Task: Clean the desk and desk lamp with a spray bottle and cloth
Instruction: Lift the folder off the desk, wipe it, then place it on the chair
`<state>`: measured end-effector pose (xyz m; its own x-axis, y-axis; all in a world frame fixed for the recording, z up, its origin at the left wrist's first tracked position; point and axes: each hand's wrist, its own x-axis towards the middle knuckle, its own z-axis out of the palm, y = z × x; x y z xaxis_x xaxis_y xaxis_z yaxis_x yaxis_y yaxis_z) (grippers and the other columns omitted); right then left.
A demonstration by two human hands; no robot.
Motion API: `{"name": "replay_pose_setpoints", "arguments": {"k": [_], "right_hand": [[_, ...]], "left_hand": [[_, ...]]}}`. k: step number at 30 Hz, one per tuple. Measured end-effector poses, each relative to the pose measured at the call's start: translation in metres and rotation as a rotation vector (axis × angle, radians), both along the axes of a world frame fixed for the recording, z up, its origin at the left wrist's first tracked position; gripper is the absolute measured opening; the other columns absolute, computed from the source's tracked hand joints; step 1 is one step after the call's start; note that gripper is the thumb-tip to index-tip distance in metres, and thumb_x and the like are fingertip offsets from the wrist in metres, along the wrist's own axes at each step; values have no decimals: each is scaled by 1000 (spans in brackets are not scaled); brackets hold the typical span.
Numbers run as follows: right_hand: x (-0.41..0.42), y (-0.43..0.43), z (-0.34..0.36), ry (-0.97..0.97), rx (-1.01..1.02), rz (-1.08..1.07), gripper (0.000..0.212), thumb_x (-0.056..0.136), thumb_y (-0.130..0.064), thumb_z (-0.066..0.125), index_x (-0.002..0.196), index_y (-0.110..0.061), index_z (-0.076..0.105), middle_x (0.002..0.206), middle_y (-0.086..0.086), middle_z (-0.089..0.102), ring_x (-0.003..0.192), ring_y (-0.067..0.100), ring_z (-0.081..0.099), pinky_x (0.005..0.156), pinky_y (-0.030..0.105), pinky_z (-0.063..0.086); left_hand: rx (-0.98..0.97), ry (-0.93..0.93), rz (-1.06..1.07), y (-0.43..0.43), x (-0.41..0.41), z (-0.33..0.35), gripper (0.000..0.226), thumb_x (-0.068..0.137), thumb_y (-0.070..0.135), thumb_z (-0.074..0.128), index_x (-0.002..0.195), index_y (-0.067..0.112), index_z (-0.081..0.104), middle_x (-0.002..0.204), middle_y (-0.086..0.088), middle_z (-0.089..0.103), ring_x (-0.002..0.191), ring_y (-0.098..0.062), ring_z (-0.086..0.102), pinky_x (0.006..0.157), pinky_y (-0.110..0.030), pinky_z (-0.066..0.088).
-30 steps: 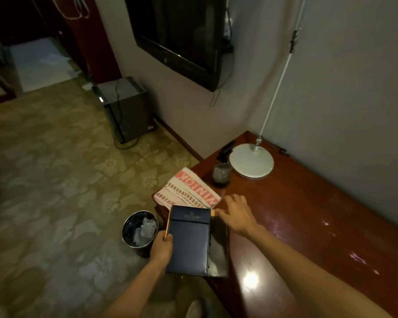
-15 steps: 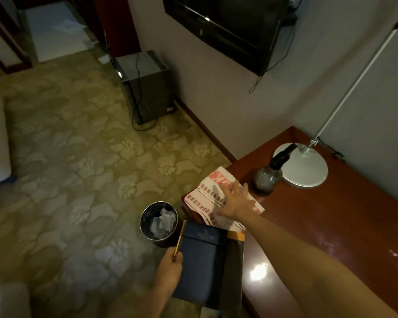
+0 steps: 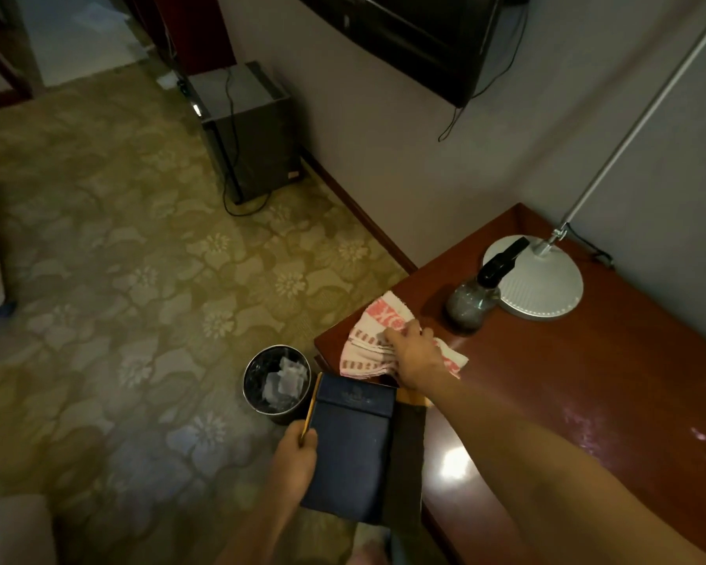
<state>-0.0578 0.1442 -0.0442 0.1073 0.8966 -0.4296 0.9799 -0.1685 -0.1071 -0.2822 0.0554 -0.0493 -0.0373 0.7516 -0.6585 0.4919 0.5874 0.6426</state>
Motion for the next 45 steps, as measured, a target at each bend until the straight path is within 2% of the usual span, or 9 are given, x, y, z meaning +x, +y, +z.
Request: {"name": "replay_pose_setpoints", "arguments": {"k": [4, 8, 15, 19, 22, 29, 31, 35, 45], "right_hand": [[12, -7, 26, 90, 123, -121, 53, 86, -19, 60, 134, -26, 39, 129, 15, 38, 111, 36, 43, 86, 43, 45], [14, -32, 72, 80, 372, -136, 49, 88, -27, 60, 133, -30, 42, 124, 12, 39, 107, 33, 43, 77, 40, 47], [20, -87, 125, 7, 656, -122, 56, 70, -18, 74, 120, -35, 56, 110, 17, 54, 87, 35, 52, 56, 37, 50], [20, -104, 122, 17, 580, -55, 63, 71, -25, 75, 128, -38, 51, 130, 22, 50, 95, 39, 53, 61, 42, 52], [10, -121, 98, 31, 429, 40, 66, 73, -23, 72, 133, -37, 49, 145, 19, 42, 110, 45, 51, 71, 53, 52], [1, -168, 86, 13, 393, -105, 69, 51, -17, 76, 117, -29, 64, 120, 7, 65, 84, 34, 62, 55, 41, 51], [0, -181, 87, -2, 405, -151, 66, 46, -18, 81, 110, -26, 68, 113, 6, 68, 80, 32, 63, 53, 39, 51], [4, -209, 88, -57, 406, -152, 67, 38, -21, 84, 103, -26, 70, 108, 4, 70, 79, 32, 64, 50, 39, 50], [34, -262, 77, -80, 372, -216, 49, 45, -27, 81, 92, -37, 68, 108, -6, 69, 82, 29, 62, 50, 36, 51]], "left_hand": [[25, -29, -12, 4, 10, 12, 26, 101, 16, 39, 80, 29, 47, 81, 4, 53, 73, -9, 50, 66, -27, 39], [10, -53, 12, 6, 26, 26, 21, 101, 16, 37, 84, 18, 49, 82, -5, 53, 74, -18, 49, 67, -32, 37], [51, -30, -53, 10, 72, 47, 20, 99, 12, 39, 81, 15, 47, 80, -9, 50, 74, -24, 46, 71, -34, 35], [111, -14, -84, 5, 98, 68, 26, 96, 6, 39, 73, 17, 43, 74, -3, 45, 83, -26, 45, 65, -34, 32], [62, -251, 37, -2, 118, 84, 17, 96, 4, 43, 103, 12, 57, 99, -5, 59, 97, -26, 54, 82, -34, 41], [-94, -372, 242, -4, 140, 83, 34, 97, -3, 33, 127, -3, 49, 124, -16, 59, 111, -35, 57, 85, -42, 47], [-97, -349, 223, -4, 144, 78, 35, 96, -3, 32, 121, 3, 56, 117, -19, 61, 101, -34, 60, 77, -39, 51], [-72, -324, 170, -13, 147, 73, 30, 100, 4, 32, 79, 18, 49, 85, -10, 55, 74, -23, 51, 73, -36, 42], [63, -328, 32, -11, 139, 65, 24, 101, 12, 36, 81, 16, 48, 74, -4, 51, 63, -15, 43, 55, -28, 33]]}}
